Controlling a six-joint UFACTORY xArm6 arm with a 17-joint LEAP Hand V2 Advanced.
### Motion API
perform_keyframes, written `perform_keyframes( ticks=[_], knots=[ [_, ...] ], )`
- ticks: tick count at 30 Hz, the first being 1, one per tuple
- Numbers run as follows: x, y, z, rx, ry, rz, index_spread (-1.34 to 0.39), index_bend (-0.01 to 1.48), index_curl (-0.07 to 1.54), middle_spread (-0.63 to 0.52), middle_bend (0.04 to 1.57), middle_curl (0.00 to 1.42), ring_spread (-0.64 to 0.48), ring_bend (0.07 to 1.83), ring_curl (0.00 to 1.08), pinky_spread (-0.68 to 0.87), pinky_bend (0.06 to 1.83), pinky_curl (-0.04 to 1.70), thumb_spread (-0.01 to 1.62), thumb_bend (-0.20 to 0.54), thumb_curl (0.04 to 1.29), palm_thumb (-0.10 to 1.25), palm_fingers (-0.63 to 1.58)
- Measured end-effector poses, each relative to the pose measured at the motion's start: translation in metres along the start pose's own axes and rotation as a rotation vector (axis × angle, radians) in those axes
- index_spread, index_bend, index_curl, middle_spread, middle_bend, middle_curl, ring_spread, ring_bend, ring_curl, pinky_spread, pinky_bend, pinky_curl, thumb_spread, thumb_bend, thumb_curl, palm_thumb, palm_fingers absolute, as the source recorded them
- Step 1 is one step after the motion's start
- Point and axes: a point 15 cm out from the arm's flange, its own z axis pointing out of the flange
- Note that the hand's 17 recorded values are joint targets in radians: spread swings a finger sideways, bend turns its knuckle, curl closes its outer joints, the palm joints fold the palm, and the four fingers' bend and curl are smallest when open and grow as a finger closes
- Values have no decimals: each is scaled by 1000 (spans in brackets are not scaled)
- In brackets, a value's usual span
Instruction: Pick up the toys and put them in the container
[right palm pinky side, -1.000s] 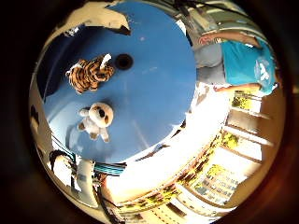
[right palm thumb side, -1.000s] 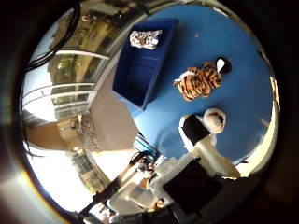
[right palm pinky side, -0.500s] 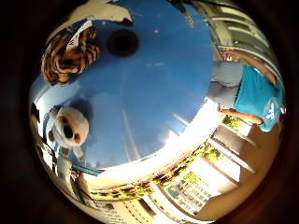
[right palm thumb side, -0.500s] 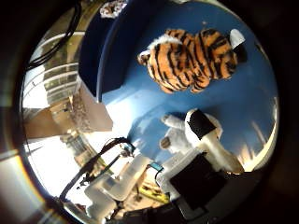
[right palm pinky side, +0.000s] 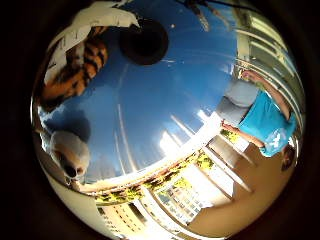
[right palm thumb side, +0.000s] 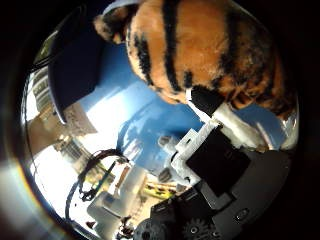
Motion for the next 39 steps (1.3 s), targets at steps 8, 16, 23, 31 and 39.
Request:
perform_keyframes(
  ticks=[8,16,23,31,39],
  knots=[
    [5,17,4,-43,-12,-2,-383,127,191,-215,776,645,72,1147,586,387,1004,411,1032,-18,426,726,1017],
    [-17,30,-38,172,-296,28,-658,372,180,-269,1043,873,-45,1309,716,286,1342,601,1027,48,560,982,1084],
    [-21,108,-105,209,-312,36,-832,533,199,-275,1103,984,-83,1379,771,219,1441,708,1043,16,636,1009,1001],
    [-42,169,-192,360,-214,31,-959,643,224,-269,1156,1058,-108,1421,806,178,1492,777,1047,-12,693,1014,938],
    [-108,151,-253,500,-241,36,-1064,723,268,-260,1191,1112,-124,1456,835,149,1547,829,1042,-14,753,1019,884]
  ],
)
